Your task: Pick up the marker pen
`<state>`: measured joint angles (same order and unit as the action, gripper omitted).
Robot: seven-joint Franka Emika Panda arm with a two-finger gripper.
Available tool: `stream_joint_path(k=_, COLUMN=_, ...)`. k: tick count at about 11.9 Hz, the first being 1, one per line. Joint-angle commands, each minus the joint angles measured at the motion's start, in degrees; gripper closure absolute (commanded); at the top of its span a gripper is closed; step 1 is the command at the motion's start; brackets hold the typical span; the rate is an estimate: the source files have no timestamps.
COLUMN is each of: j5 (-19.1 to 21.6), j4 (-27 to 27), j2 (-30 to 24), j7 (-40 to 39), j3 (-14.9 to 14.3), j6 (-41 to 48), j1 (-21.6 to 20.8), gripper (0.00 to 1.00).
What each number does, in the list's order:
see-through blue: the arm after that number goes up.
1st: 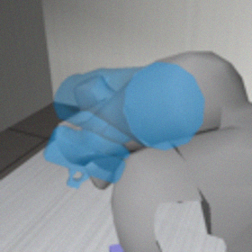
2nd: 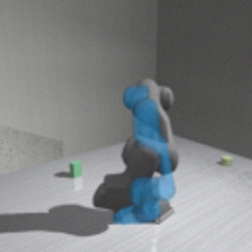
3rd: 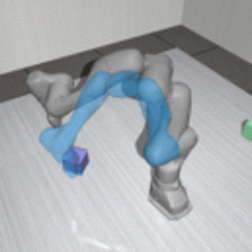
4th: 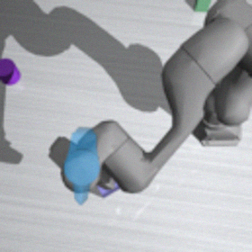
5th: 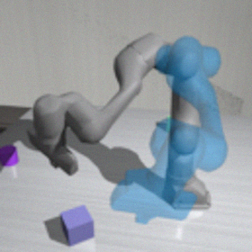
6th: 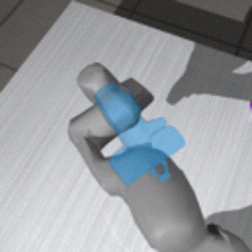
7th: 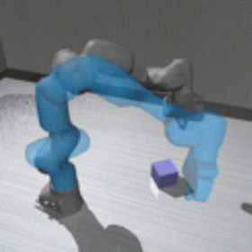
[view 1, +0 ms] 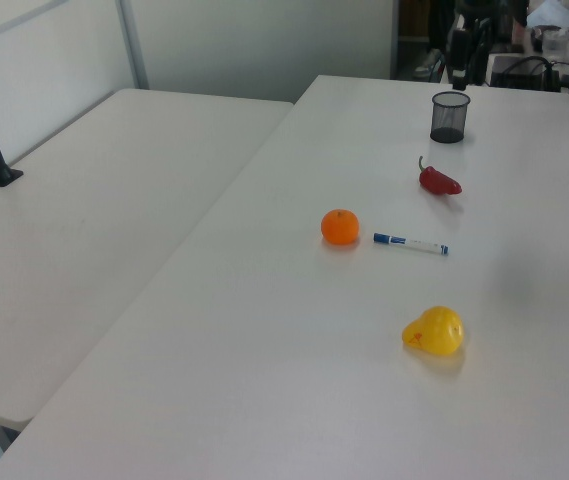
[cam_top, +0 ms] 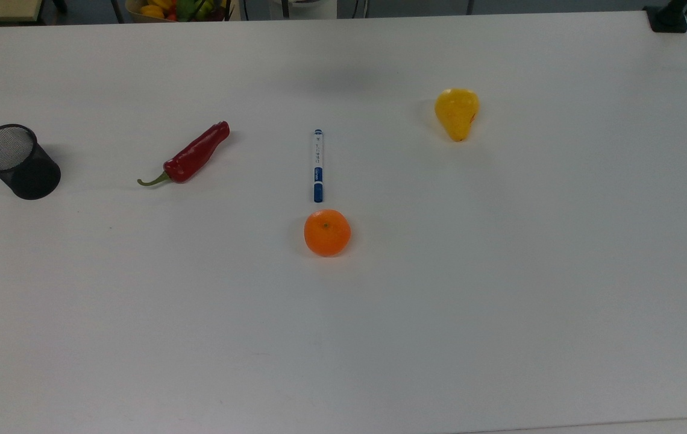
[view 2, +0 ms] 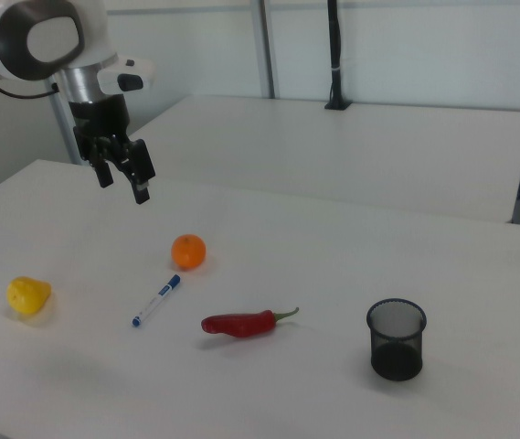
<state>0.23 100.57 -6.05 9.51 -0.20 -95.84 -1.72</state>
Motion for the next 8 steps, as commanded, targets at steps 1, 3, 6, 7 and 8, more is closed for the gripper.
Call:
stream_joint_path(k=1, j5=1.1, j4=-0.7, j2=0.1, j7=-2.8, j3=-1.5, j6=1.5, j1=-2.3, gripper=0.0)
stream_joint_path(k=3, j5=1.2, j4=-0.9, j2=1.3, j7=-10.4, j3=-2.8, j6=0.0, j1=-2.6, gripper=0.0)
stream_joint_path(k=6, j5=0.9, j4=-1.9, j2=3.3, j7=-14.2, j3=-3.1, j6=-4.4, j1=-3.0, gripper=0.0)
stream_joint_path(k=7, j5=0.9, j4=-2.6, j2=4.2, j7=-14.3, j3=-3.3, j6=-4.8, j1=-2.9, gripper=0.0)
stream_joint_path(k=8, j5=0.9, j4=-3.7, j2=5.1, j7=-14.3, j3=-3.9, j6=-4.8, j1=-2.8, gripper=0.0)
